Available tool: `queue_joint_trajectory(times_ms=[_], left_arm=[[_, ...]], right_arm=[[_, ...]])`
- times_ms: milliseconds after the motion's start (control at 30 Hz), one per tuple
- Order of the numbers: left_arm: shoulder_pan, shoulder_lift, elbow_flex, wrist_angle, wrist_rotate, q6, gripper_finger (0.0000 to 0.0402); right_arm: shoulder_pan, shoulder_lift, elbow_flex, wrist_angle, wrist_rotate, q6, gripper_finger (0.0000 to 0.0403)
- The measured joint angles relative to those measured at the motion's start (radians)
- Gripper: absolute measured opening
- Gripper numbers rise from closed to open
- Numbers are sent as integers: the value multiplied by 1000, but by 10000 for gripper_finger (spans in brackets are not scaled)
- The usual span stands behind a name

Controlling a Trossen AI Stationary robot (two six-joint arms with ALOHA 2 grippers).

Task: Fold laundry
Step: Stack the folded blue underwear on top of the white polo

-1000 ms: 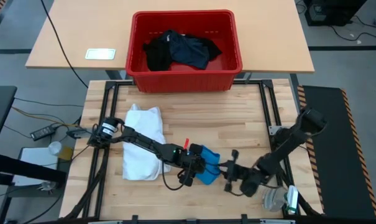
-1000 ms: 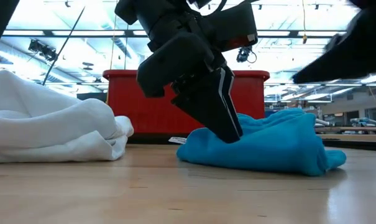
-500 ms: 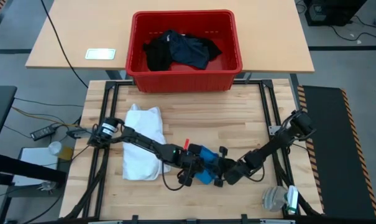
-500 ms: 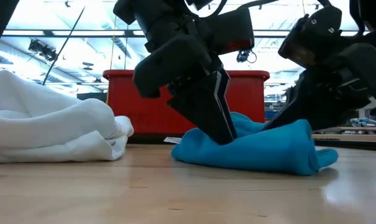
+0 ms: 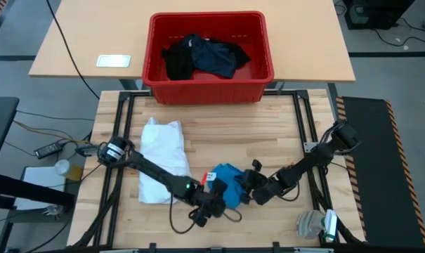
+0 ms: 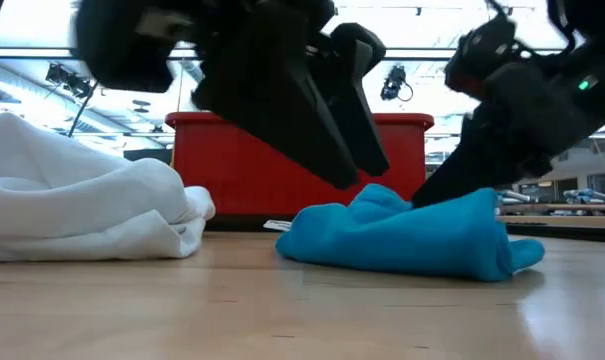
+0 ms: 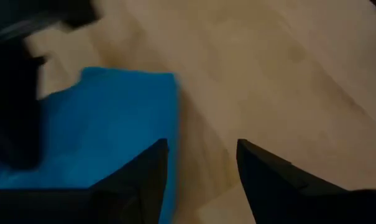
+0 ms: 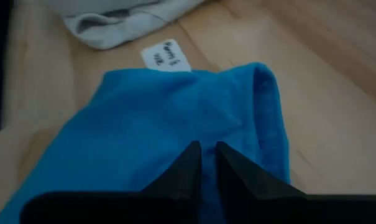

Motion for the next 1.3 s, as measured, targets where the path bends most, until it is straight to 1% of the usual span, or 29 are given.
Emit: queue_joint_trajectory(times_ms=[100, 233, 300, 367, 467, 533, 633, 800, 900, 1067, 1167, 1233, 1300], left_arm=[[-21, 47, -2, -26, -76, 3, 204], [-34, 67, -3, -8, -256, 46, 242], [-40, 67, -2, 15, -326, 72, 262], [-45, 68, -2, 31, -362, 73, 280], [-52, 67, -2, 31, -387, 66, 303], [-54, 76, -2, 30, -431, 64, 314], [-52, 90, -2, 24, -532, 70, 317], [-38, 124, -1, 65, -609, 72, 318], [-38, 136, -2, 74, -674, 72, 318], [-78, 127, -2, 79, -801, 68, 318], [-107, 118, -2, 81, -803, 24, 318], [-117, 118, -2, 80, -755, -7, 318], [-118, 118, -2, 79, -681, -19, 318]], right_arm=[[-21, 26, 0, 12, -12, 49, 56], [-29, 47, 1, 43, -46, 73, 56], [-29, 50, 0, 45, -50, 80, 56], [-26, 57, 0, 52, -53, 90, 56], [-22, 69, 1, 74, -54, 92, 56], [-22, 80, 1, 80, -51, 100, 56], [-23, 96, 1, 105, -63, 111, 56], [-23, 96, 1, 110, -66, 122, 56], [-23, 96, 1, 109, -67, 125, 56], [-21, 96, 1, 106, -67, 124, 56], [-21, 96, 1, 106, -67, 120, 56], [-21, 96, 1, 105, -67, 120, 56], [-21, 96, 1, 105, -67, 121, 56]])
